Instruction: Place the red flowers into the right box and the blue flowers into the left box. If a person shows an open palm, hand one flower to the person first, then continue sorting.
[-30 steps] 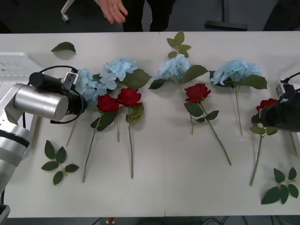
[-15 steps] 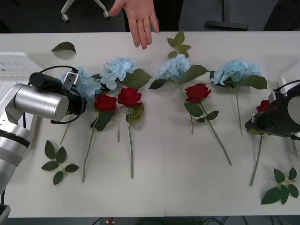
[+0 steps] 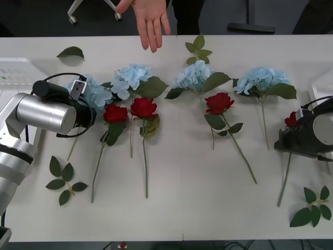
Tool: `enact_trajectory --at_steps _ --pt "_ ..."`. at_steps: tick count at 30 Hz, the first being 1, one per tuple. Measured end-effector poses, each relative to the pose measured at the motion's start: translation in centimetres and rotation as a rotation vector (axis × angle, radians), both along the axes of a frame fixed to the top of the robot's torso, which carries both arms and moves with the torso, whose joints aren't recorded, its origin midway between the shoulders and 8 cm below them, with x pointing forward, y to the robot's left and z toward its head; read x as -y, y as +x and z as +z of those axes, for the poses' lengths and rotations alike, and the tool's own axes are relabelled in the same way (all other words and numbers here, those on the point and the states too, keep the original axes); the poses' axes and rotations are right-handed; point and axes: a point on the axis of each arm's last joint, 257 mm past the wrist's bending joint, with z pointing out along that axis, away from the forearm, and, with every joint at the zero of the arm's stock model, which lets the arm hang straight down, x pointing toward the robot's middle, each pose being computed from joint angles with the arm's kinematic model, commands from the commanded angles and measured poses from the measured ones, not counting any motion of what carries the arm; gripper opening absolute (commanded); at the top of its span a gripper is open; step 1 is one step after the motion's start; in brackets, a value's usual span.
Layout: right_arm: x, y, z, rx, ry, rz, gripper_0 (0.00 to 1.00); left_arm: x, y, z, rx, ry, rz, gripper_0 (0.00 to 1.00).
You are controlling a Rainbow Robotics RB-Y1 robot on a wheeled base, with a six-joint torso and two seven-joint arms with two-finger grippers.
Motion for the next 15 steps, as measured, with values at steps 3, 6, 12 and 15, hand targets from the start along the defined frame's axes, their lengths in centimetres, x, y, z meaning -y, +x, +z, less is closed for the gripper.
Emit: enact_trajectory --at_steps 3,6,12,15 --pt "0.00 0.01 0.00 0.000 0.000 0.000 0.00 0.00 0.00 0.00 0.000 0.000 0.000 0.00" --pt "0.00 0.01 0.00 0.000 0.000 0.000 0.00 0.00 0.00 0.00 0.000 0.000 0.000 0.00" --pt "-0.01 0.00 0.00 0.000 0.000 0.000 0.00 0.00 0.01 0.01 0.000 0.000 0.000 0.00" --pt "-0.03 0.01 0.02 0.000 0.001 0.000 0.00 0.00 0.01 0.01 0.001 -0.001 0.001 0.00"
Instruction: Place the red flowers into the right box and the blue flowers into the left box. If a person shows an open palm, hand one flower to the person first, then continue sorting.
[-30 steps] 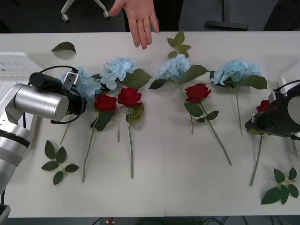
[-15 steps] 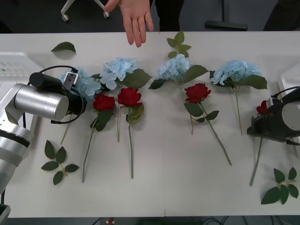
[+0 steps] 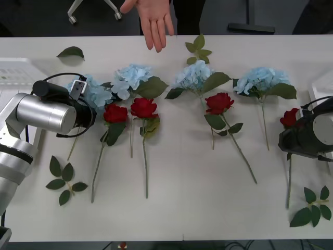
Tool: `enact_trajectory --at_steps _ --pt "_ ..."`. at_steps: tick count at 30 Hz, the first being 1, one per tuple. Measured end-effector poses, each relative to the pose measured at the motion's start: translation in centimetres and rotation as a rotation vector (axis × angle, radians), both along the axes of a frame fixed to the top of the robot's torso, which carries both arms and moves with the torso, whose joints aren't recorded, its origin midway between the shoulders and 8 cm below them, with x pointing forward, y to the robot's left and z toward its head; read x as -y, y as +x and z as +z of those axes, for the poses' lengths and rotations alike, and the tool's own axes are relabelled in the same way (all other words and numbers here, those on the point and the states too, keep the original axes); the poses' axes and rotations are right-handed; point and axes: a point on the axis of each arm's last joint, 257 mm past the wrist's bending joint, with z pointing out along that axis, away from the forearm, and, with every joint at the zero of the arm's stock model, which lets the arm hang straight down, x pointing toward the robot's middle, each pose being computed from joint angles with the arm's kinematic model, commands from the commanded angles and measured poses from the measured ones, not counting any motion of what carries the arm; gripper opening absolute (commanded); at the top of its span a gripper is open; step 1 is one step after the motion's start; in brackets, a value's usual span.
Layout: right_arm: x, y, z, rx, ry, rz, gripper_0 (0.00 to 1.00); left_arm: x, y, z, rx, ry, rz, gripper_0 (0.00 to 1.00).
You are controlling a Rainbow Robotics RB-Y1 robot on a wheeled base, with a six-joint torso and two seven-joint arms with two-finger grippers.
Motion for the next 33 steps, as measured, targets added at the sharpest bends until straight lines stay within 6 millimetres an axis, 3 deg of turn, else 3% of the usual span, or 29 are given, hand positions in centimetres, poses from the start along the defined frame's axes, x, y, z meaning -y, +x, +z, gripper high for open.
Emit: enact_trajectory --at_steps 3,6,13,18,23,33 --pt "-0.1 -0.1 0.3 -0.013 0.004 -0.003 0.00 0.0 0.0 0.0 0.000 0.000 0.000 0.00" --pt "0.2 0.1 1.9 -0.027 0.026 -0.030 0.00 0.0 0.0 0.0 0.000 -0.001 0.001 0.00" --pt "0.5 2.8 10.1 0.073 0.167 -0.079 0.00 0.0 0.1 0.1 0.004 -0.003 0.002 0.00" --pt "-0.6 5.5 15.7 0.213 0.198 0.059 0.00 0.0 0.1 0.1 0.004 -0.003 0.002 0.00" --pt "-4.7 8.0 20.7 0.360 0.266 0.162 0.00 0.0 0.1 0.1 0.004 -0.003 0.002 0.00" --pt "-16.9 12.4 30.8 0.683 0.454 0.402 0.00 0.0 0.1 0.1 0.004 -0.003 0.002 0.00"
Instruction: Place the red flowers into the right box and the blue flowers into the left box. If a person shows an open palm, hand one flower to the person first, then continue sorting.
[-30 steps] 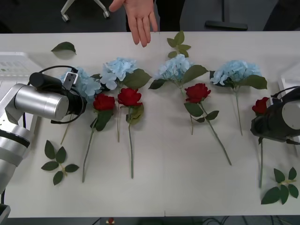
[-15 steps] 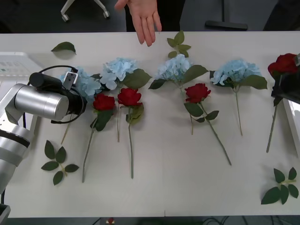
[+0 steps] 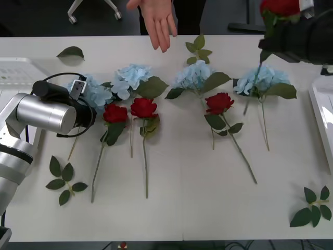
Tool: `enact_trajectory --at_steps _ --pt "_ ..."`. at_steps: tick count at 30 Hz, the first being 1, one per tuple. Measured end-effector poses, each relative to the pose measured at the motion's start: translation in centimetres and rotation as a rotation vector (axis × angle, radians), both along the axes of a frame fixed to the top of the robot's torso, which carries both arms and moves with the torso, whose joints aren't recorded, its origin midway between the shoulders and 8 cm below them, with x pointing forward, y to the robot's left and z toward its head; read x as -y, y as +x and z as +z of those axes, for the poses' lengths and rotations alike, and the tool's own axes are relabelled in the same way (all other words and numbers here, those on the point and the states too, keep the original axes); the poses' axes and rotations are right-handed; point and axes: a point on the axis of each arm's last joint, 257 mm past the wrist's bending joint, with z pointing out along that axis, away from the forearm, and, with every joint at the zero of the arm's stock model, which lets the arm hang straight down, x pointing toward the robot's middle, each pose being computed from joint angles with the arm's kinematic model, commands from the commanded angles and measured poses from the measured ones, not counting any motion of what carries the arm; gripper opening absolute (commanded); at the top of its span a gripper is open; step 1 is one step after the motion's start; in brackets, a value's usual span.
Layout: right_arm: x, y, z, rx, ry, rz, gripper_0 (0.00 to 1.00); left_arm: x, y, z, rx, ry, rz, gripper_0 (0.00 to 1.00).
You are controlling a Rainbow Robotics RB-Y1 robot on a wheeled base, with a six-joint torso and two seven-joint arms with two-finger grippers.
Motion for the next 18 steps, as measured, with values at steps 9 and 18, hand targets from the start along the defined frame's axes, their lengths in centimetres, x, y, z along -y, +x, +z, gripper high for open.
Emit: enact_trajectory --at_steps 9,18 --pt "-8.2 1.7 9.8 0.352 0.050 0.149 0.00 0.0 0.0 0.0 0.000 0.000 0.001 0.00" --pt "-12.4 1.3 15.2 0.627 -0.045 0.233 0.00 0.0 0.0 0.0 0.000 0.000 0.001 0.00"
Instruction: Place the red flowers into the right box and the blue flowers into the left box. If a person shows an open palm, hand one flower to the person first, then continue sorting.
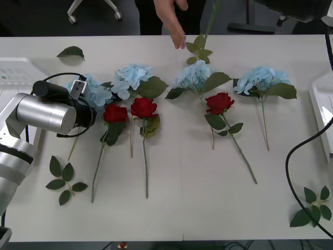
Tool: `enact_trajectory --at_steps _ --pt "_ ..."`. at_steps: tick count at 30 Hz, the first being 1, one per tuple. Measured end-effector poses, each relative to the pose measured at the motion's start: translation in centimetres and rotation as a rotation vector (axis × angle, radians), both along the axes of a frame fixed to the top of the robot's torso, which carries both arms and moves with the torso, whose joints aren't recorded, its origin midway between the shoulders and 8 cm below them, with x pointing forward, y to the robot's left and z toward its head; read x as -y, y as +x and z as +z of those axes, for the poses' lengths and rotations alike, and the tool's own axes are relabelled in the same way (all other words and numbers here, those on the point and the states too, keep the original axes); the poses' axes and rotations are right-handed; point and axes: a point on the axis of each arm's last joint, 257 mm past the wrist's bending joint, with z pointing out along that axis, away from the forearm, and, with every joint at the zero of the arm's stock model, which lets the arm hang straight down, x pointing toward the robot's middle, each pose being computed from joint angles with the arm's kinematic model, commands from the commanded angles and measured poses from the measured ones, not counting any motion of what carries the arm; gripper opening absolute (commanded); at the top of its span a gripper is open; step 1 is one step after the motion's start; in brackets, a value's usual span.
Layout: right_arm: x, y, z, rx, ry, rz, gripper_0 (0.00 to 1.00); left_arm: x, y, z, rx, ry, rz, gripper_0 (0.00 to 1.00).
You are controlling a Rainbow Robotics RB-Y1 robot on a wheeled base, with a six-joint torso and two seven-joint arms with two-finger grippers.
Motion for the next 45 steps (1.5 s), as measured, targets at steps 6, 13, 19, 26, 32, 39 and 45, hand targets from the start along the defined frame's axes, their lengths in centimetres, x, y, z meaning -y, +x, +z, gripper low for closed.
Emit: enact_trajectory --at_steps 6,13,19,26,32,39,45 --pt "-1.3 -0.3 1.9 0.194 -0.099 -0.001 0.00 0.0 0.0 0.0 0.000 0.000 0.000 0.00" --pt "-3.9 -0.5 2.8 0.342 -0.171 -0.007 0.00 0.0 0.0 0.0 0.001 0.000 0.000 0.00" --pt "-6.1 -0.9 1.8 0.357 -0.192 0.018 0.00 0.0 0.0 0.0 0.002 0.001 0.000 0.00" --pt "-6.0 -0.9 1.9 0.357 -0.192 0.017 0.04 0.0 0.1 0.1 0.004 0.001 0.000 0.00" --pt "-6.0 -0.9 1.9 0.357 -0.192 0.017 0.60 0.0 0.1 0.1 0.004 0.001 0.000 0.00" --pt "-6.0 -0.9 1.9 0.357 -0.192 0.017 1.00 0.0 0.1 0.1 0.004 0.001 0.000 0.00" --pt "-6.6 -1.5 1.7 0.343 -0.178 0.053 1.00 0.0 0.1 0.1 0.004 0.001 0.000 0.00"
